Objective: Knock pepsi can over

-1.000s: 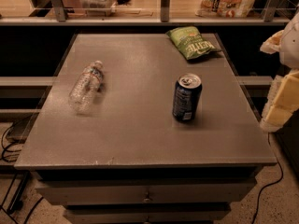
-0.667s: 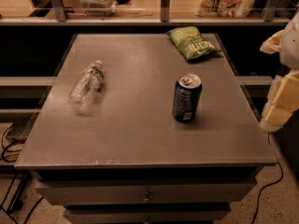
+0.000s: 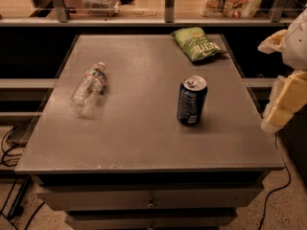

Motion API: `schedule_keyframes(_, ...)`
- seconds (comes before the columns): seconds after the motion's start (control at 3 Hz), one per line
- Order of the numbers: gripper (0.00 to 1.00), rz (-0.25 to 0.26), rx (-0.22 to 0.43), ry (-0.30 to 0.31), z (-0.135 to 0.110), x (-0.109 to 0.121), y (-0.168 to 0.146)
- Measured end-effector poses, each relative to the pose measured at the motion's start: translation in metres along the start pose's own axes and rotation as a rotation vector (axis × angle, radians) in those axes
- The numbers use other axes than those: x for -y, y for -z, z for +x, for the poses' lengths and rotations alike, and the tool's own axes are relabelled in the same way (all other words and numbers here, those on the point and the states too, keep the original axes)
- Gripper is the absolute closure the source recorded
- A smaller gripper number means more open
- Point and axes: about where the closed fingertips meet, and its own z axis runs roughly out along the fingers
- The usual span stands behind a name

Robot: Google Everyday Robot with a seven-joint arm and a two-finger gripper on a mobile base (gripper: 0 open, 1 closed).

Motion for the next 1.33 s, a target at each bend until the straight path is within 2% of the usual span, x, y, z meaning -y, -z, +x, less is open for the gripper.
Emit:
schedule_keyframes(0.67, 0.0, -0.071, 0.272, 0.049, -0.037, 0.006, -0.048)
schedule_keyframes(1.0, 0.0, -0.08, 0.375, 0.064, -0.056, 0.01, -0.071)
schedule_keyframes(1.33, 0.0, -0.098, 0.481, 0.05, -0.072, 0.015, -0.094)
